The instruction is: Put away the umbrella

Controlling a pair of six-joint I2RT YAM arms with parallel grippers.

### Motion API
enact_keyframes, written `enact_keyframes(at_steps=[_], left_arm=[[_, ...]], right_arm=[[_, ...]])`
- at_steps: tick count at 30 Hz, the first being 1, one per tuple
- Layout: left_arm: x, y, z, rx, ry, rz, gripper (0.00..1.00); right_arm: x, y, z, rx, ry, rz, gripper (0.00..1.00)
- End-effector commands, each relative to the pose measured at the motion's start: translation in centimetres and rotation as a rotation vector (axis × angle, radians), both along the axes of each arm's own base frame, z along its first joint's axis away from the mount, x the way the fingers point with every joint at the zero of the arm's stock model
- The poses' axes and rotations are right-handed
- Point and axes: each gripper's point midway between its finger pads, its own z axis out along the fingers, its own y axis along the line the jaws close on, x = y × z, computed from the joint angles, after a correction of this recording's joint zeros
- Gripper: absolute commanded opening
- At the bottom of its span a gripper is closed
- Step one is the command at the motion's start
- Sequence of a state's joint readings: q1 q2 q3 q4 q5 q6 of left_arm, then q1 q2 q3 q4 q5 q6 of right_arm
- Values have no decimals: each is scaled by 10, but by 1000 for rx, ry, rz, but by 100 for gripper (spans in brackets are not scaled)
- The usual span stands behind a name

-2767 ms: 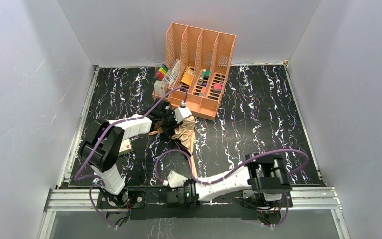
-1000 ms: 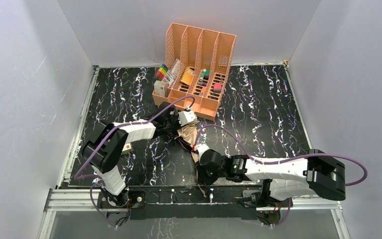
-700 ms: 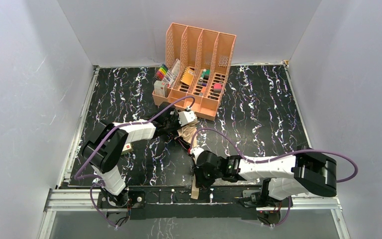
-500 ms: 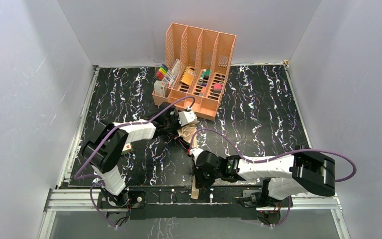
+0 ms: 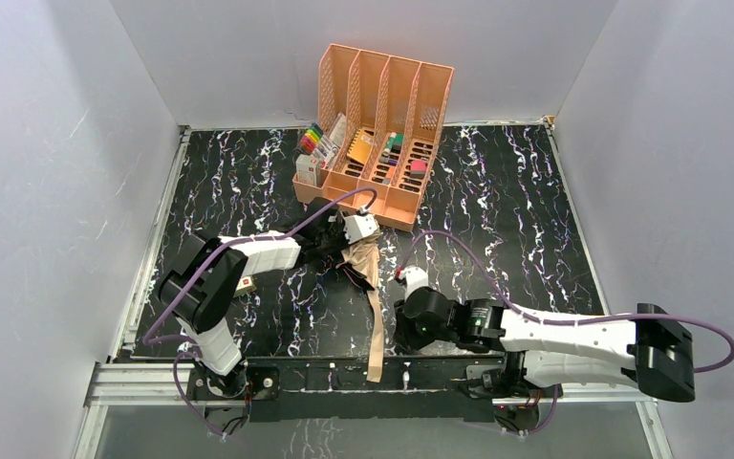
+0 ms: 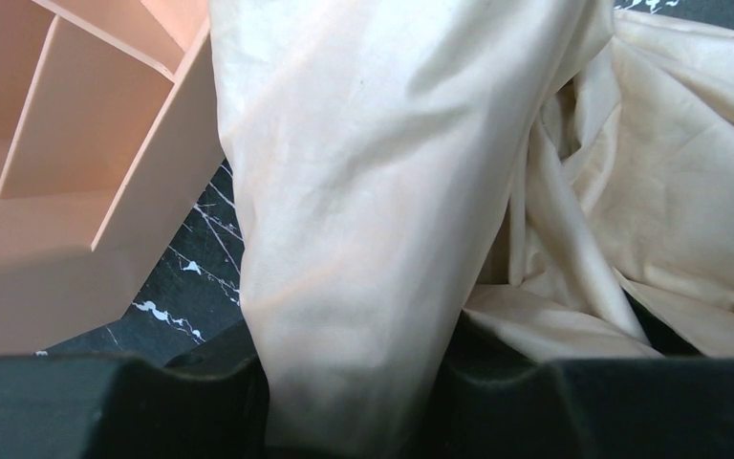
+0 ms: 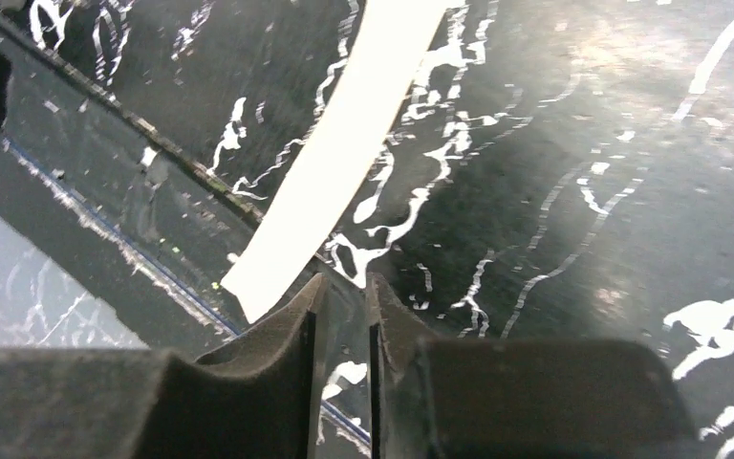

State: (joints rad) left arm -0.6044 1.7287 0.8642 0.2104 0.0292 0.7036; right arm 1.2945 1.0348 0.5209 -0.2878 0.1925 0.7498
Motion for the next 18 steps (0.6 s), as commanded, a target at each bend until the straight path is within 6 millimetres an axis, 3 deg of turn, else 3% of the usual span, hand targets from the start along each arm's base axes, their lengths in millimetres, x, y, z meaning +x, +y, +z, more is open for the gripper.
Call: enact_keyframes(at_steps=[1, 8, 18], left_arm=[[-40, 22, -49, 128, 145, -23, 0], [-35, 17, -41, 108, 66, -8, 0], [-40, -5, -35, 60, -34, -57, 0]], right_arm=[[23, -29, -3, -100, -39, -149, 30], [60, -20, 3, -39, -12, -121, 36], [136, -33, 40, 182, -26, -166, 54]])
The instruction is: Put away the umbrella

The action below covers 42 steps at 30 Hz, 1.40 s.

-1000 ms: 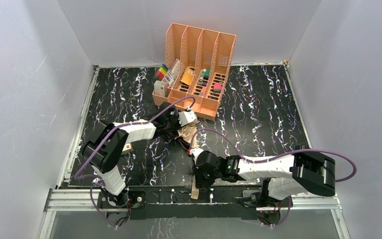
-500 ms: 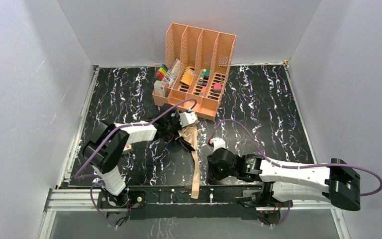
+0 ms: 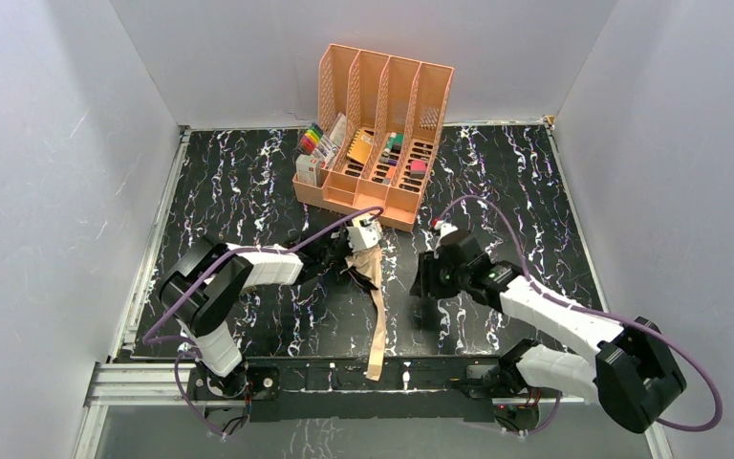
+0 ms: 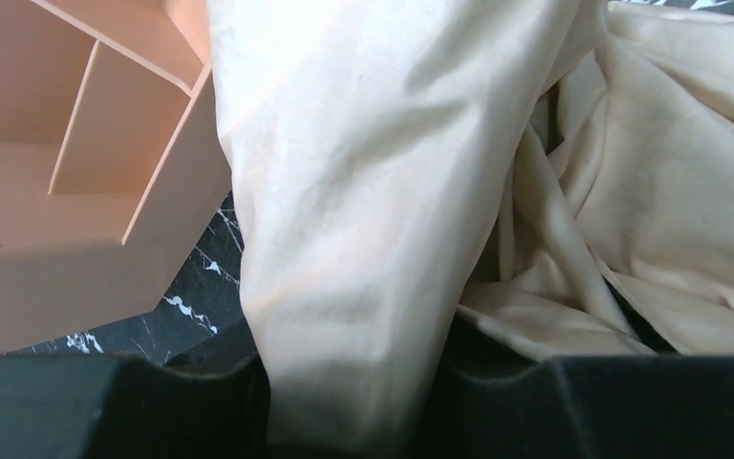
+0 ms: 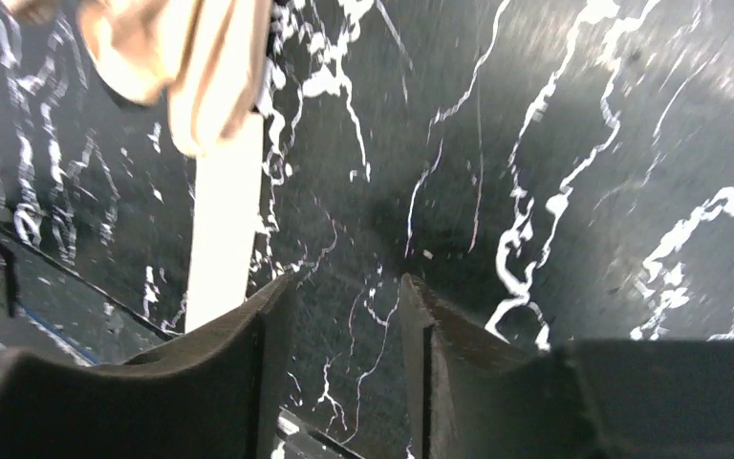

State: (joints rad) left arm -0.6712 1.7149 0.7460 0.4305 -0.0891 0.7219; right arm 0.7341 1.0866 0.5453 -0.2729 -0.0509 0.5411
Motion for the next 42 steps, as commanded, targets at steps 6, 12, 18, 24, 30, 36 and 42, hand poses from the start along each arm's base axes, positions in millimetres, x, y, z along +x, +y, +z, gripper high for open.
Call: enact_keyframes(at_steps=[6, 12, 18, 24, 30, 36, 42], left_arm=[[-70, -21, -35, 125, -78, -198, 0], [-107, -46, -39, 226, -248, -351, 0], [-127, -54, -45, 281, -304, -425, 0], [-131, -54, -45, 302, -323, -439, 0], [-131, -52, -46, 314, -325, -442, 0], [-131, -51, -47, 321, -331, -444, 0], [-131, -52, -44, 320, -337, -445, 0]], right_arm=[[96, 20, 91, 251, -304, 194, 75], [132, 35, 116, 212, -525, 387, 77], [113, 46, 83, 192, -320, 714, 85], [91, 52, 76, 274, -174, 830, 96], [67, 53, 70, 268, -92, 886, 98], [52, 56, 50, 222, -32, 910, 99], [49, 57, 15, 142, 36, 913, 99]])
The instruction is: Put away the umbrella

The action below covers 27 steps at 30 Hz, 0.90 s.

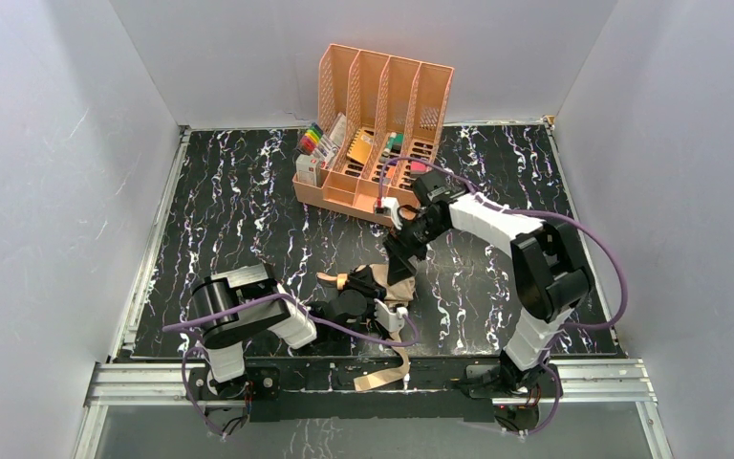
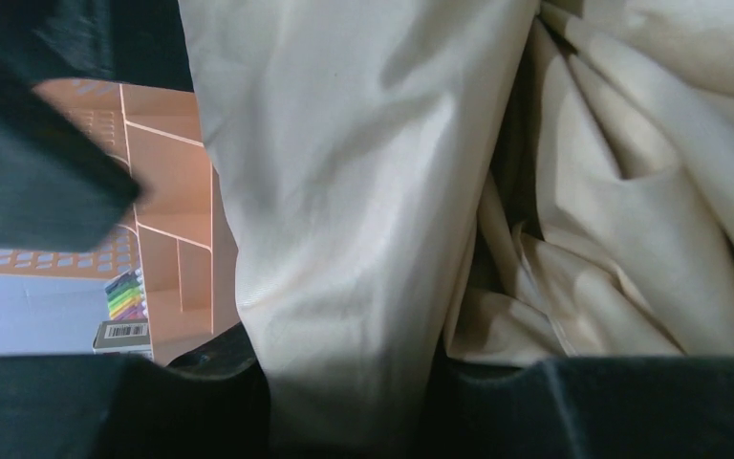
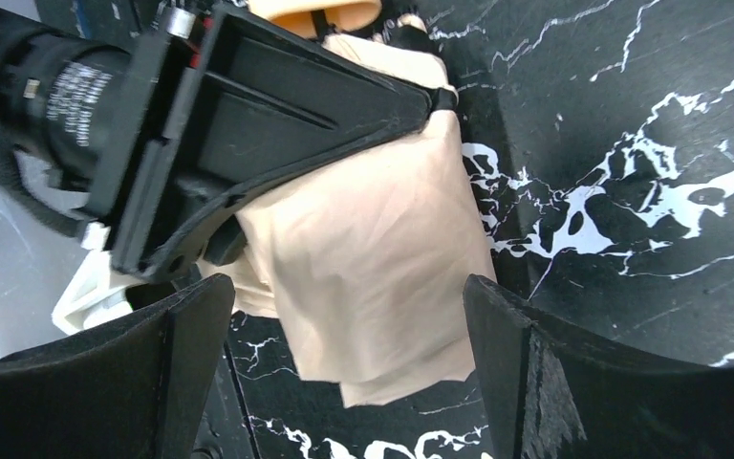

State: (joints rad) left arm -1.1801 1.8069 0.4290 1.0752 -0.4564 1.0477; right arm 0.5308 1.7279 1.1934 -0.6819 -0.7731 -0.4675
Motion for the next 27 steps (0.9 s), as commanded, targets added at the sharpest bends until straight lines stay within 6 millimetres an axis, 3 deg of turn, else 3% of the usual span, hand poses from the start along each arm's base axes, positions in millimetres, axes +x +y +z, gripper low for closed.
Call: enact_keyframes(at_steps=[1, 6, 16, 19, 22, 27], left_arm=[[-19, 25, -46, 187, 88, -41, 0], [-17, 24, -40, 178, 74, -36, 0], [-2, 19, -7, 30, 47, 84, 0], [1, 17, 12, -63, 49, 124, 29], [1, 15, 28, -124, 53, 142, 51], [-3, 18, 59, -244, 87, 161, 80]], right_arm=[[-5, 0, -26, -76, 25, 18, 98], [-19, -5, -57, -196, 55, 32, 96], [-30, -29, -93, -347, 61, 2, 48], [-29, -33, -99, -380, 40, -12, 40], [-24, -33, -99, -396, -8, -33, 34], [-7, -40, -92, -431, -118, -83, 35]])
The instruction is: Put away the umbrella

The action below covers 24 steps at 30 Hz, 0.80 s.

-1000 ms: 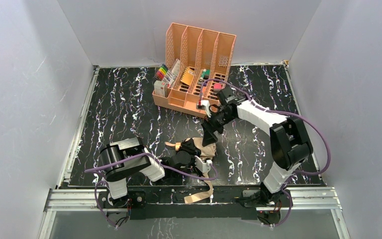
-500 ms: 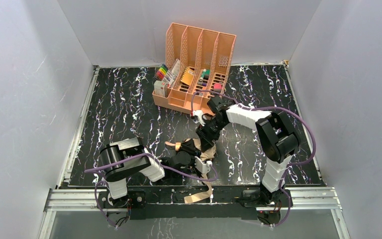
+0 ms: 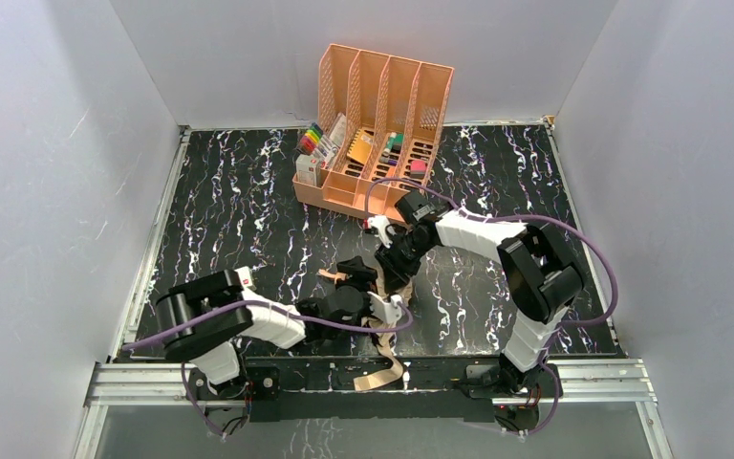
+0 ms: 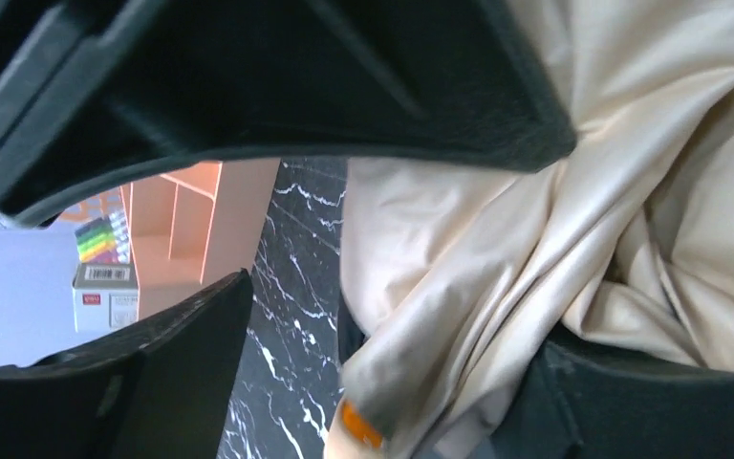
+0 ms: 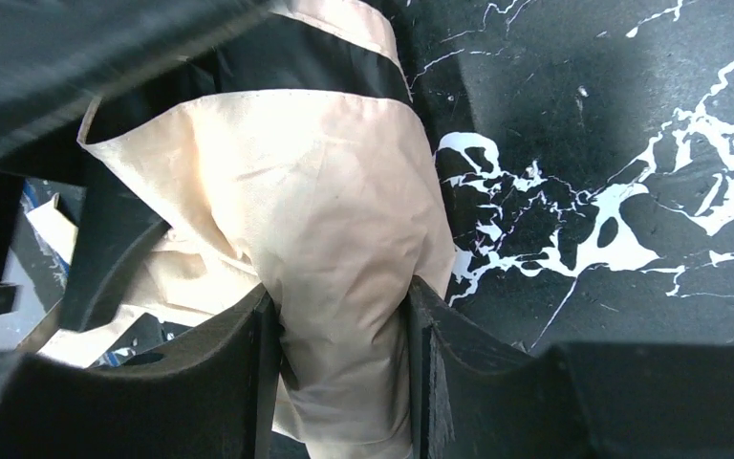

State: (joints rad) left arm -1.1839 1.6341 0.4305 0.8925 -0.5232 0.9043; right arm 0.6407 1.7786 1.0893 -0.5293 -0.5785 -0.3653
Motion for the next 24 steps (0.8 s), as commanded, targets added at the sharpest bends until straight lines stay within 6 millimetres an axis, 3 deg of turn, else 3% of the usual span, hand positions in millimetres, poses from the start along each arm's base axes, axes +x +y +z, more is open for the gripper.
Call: enact_keyframes(at_steps=[1, 5, 8, 11, 16, 24], left_arm=[[-4, 3, 38, -171, 39, 58, 82], [-20, 13, 54, -275, 180, 94, 87], [-28, 36, 67, -373, 248, 186, 88], [-27, 73, 78, -487, 240, 313, 90], [-21, 111, 110, -741, 319, 441, 91], [0, 145, 143, -983, 346, 577, 93]], right_arm=[[11, -44, -34, -258, -111, -69, 34], [22, -45, -28, -271, -193, -89, 32], [26, -43, -30, -314, -308, -82, 34], [31, -37, -31, -329, -401, -91, 36], [41, -23, -30, -335, -582, -68, 31], [29, -9, -35, -285, -740, 77, 30]])
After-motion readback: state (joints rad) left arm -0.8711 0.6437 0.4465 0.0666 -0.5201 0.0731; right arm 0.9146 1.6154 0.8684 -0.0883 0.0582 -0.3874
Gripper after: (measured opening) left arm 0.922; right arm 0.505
